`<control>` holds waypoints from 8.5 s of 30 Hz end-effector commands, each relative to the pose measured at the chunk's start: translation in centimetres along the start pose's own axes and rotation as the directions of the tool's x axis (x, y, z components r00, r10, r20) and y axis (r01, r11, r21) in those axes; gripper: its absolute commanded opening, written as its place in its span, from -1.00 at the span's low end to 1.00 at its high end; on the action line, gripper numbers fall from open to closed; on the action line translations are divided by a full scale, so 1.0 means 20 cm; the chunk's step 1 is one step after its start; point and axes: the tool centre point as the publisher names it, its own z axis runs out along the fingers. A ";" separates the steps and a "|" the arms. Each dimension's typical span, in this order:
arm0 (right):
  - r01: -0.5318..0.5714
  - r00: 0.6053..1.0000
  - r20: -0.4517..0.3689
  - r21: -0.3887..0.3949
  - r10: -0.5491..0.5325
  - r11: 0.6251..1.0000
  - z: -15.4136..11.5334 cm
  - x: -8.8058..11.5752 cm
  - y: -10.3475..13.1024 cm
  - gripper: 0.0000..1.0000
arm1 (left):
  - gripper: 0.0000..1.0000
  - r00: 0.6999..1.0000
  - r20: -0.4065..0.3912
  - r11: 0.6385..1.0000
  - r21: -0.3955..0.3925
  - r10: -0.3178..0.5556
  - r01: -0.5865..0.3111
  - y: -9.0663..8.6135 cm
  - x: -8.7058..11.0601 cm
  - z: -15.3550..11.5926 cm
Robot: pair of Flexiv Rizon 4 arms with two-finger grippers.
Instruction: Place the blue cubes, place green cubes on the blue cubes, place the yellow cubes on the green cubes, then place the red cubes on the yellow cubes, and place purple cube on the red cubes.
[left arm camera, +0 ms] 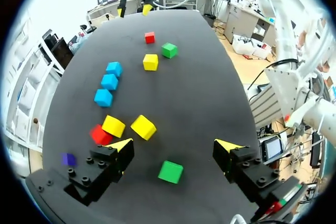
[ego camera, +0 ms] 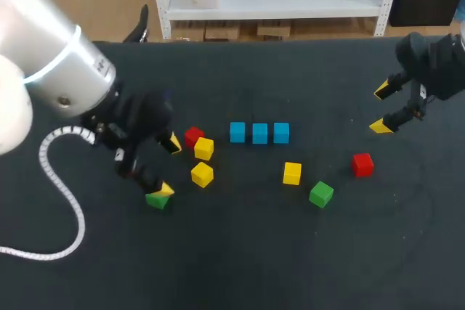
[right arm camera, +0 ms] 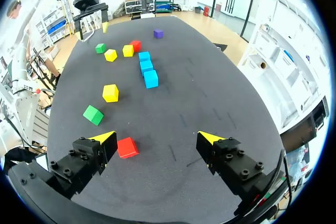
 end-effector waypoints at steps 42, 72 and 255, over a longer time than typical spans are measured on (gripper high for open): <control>0.001 1.000 0.002 -0.001 -0.001 1.000 0.00 0.00 0.00 1.00 | 1.00 0.966 0.010 0.964 0.055 0.260 -0.260 0.11 0.32 0.16; 0.001 1.000 0.002 -0.001 -0.001 1.000 0.00 0.00 0.00 1.00 | -1.00 0.962 0.030 0.961 0.050 0.270 -0.271 0.09 0.30 0.21; 0.001 1.000 0.002 -0.001 -0.001 1.000 0.00 0.00 0.00 1.00 | 1.00 0.979 0.202 0.999 -0.006 -0.030 0.032 0.60 0.29 -0.12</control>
